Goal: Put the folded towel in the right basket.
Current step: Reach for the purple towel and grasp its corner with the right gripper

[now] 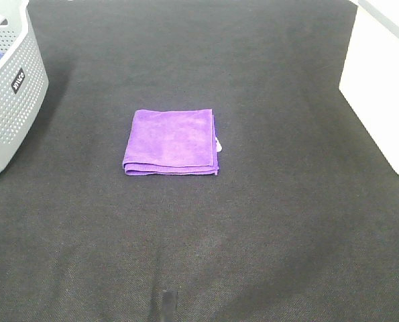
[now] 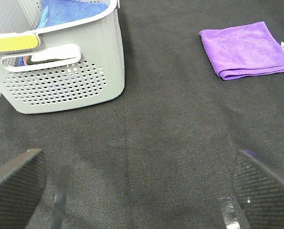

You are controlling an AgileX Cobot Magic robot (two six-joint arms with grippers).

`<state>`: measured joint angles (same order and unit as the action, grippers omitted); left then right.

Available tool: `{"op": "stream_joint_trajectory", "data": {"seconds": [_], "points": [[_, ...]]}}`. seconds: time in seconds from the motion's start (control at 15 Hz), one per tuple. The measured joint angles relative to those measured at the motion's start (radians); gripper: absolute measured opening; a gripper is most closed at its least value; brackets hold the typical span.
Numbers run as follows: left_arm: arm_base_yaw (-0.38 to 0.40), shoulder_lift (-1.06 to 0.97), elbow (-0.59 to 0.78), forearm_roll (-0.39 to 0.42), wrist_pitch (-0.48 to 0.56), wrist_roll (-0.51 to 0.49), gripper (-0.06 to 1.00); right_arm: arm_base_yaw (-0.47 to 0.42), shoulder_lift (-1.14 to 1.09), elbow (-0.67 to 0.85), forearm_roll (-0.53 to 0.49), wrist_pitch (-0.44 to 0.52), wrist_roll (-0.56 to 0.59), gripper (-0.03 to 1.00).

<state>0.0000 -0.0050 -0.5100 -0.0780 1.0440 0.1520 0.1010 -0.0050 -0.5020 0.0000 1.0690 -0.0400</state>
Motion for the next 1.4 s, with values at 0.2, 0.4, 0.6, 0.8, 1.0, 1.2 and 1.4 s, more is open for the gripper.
{"op": "stream_joint_trajectory", "data": {"seconds": [0.2,0.4,0.6,0.8,1.0,1.2,1.4], "points": [[0.000,0.000,0.000,0.000,0.000,0.000,0.99,0.000,0.000,0.000,0.000,0.000,0.000,0.99],[0.000,0.000,0.000,0.000,0.000,0.000,0.99,0.000,0.000,0.000,0.000,0.000,0.000,0.99],[0.000,0.000,0.000,0.000,0.000,0.000,0.99,0.000,0.000,0.000,0.000,0.000,0.000,0.99],[0.000,0.000,0.000,0.000,0.000,0.000,0.99,0.000,0.000,0.000,0.000,0.000,0.000,0.99],[0.000,0.000,0.000,0.000,0.000,0.000,0.99,0.000,0.000,0.000,0.000,0.000,0.000,0.99],[0.000,0.000,0.000,0.000,0.000,0.000,0.99,0.000,0.000,0.000,0.000,0.000,0.000,0.99],[0.000,0.000,0.000,0.000,0.000,0.000,0.99,0.000,0.000,0.000,0.000,0.000,0.000,0.99]]}}
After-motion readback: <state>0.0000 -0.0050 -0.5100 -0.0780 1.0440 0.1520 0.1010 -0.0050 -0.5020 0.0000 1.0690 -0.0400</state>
